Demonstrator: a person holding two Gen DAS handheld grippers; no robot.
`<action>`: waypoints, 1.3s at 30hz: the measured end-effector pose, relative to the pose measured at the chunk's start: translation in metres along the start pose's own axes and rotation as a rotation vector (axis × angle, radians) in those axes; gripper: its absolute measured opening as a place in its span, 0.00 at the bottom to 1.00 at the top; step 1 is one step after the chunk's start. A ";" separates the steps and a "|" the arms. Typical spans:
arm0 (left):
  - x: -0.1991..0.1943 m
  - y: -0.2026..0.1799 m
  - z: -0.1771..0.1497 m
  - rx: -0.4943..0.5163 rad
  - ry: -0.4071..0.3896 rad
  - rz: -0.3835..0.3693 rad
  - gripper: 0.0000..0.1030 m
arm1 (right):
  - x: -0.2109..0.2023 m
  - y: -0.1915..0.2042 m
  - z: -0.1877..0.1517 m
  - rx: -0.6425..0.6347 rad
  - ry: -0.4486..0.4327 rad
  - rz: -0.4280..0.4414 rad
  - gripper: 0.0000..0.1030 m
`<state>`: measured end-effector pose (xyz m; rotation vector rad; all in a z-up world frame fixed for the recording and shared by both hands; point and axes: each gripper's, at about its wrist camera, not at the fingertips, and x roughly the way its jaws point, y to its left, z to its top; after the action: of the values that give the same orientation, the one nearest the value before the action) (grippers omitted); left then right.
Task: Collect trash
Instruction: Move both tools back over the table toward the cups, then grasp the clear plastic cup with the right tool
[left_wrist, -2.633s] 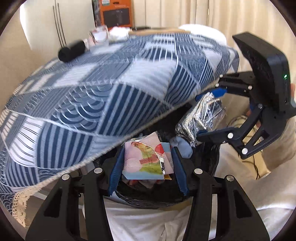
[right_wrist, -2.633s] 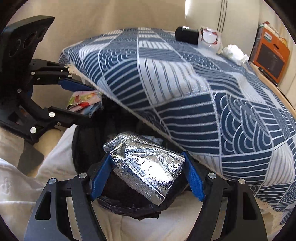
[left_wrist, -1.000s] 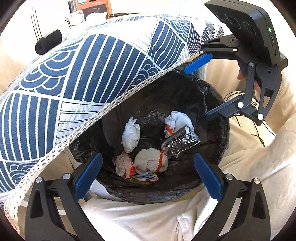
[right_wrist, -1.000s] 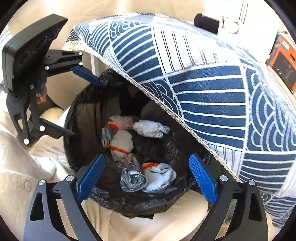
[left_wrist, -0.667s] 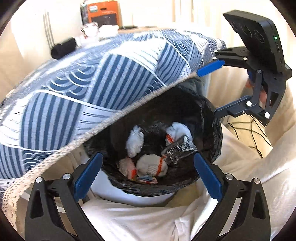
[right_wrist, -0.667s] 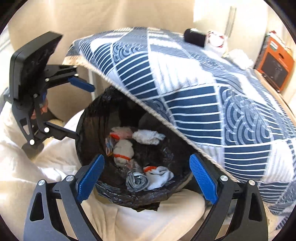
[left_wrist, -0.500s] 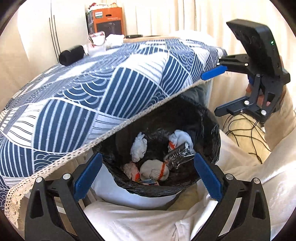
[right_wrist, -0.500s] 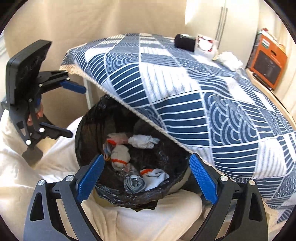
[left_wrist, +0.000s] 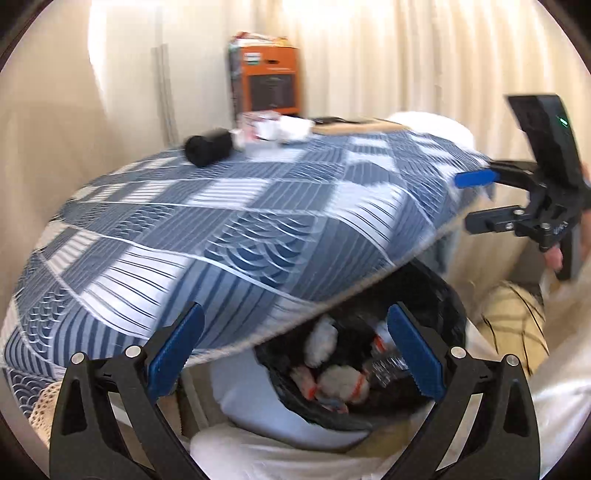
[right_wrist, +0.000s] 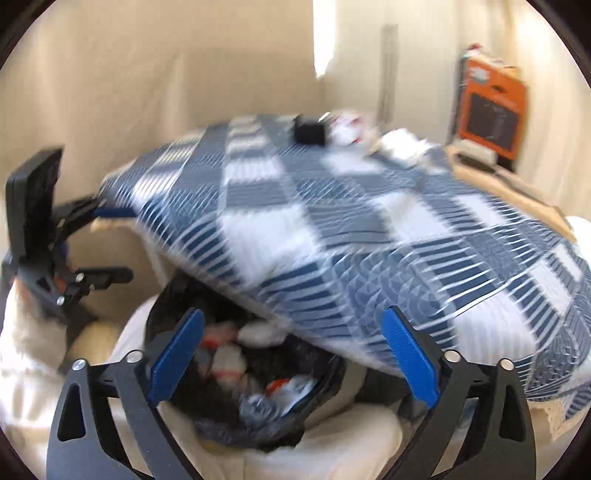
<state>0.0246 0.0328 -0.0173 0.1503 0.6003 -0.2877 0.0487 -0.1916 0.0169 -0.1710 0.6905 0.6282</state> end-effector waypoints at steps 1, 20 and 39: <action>0.002 0.004 0.004 -0.007 0.000 0.008 0.94 | -0.002 -0.006 0.004 0.023 -0.022 -0.010 0.92; 0.045 0.068 0.064 -0.116 0.007 -0.012 0.94 | 0.033 -0.079 0.076 0.211 -0.093 -0.155 0.92; 0.070 0.136 0.122 -0.133 0.003 -0.018 0.94 | 0.115 -0.061 0.162 0.171 -0.032 -0.049 0.92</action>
<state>0.1875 0.1191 0.0495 0.0177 0.6223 -0.2641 0.2412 -0.1292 0.0633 -0.0196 0.7034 0.5213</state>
